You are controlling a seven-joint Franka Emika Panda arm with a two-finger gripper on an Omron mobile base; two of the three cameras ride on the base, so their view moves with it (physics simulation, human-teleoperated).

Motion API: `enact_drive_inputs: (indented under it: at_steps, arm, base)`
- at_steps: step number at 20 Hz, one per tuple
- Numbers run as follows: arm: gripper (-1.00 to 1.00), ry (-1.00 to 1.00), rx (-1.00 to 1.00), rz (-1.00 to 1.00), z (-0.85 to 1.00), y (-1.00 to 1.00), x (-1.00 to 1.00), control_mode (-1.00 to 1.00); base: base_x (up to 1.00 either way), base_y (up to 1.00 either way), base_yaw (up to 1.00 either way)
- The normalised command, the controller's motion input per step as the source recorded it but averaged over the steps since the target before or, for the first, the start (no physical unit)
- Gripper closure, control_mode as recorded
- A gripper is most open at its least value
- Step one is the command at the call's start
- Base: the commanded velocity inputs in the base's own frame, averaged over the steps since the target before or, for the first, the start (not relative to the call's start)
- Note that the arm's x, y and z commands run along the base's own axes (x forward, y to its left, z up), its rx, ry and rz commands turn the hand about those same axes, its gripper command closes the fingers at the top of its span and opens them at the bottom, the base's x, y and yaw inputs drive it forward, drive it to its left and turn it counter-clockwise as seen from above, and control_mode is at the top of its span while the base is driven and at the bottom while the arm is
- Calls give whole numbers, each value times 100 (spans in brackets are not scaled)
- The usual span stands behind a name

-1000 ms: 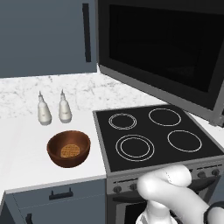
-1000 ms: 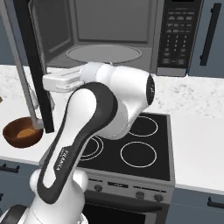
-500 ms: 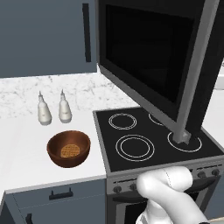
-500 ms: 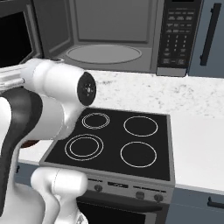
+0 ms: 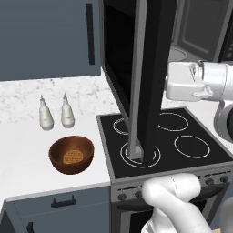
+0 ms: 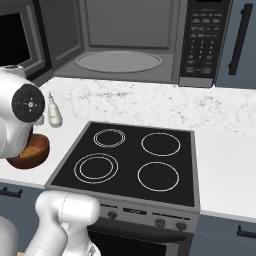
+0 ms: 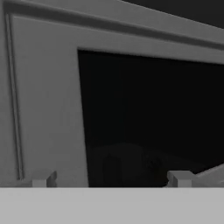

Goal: Open the microwave, place the bowl with waffle inside the microwave, then close the microwave door and turn it on.

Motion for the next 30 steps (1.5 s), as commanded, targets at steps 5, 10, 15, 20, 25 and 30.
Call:
enact_drive_inputs:
  at_steps: [5,10,15,20,25,30]
  arm:
    - [-100,0,0,-8,0,68,0,-100]
    - [-100,6,0,-7,5,25,2,-100]
    - [-100,16,0,-1,2,-39,-6,-100]
    - [-100,30,0,0,-1,-30,-1,-100]
    - [-100,15,0,0,-33,-10,0,-100]
    - [-100,5,0,0,-28,-1,0,-100]
  base:
    - [0,0,0]
    - [0,0,0]
    - [0,0,0]
    - [0,0,0]
    - [0,0,0]
    - [0,0,0]
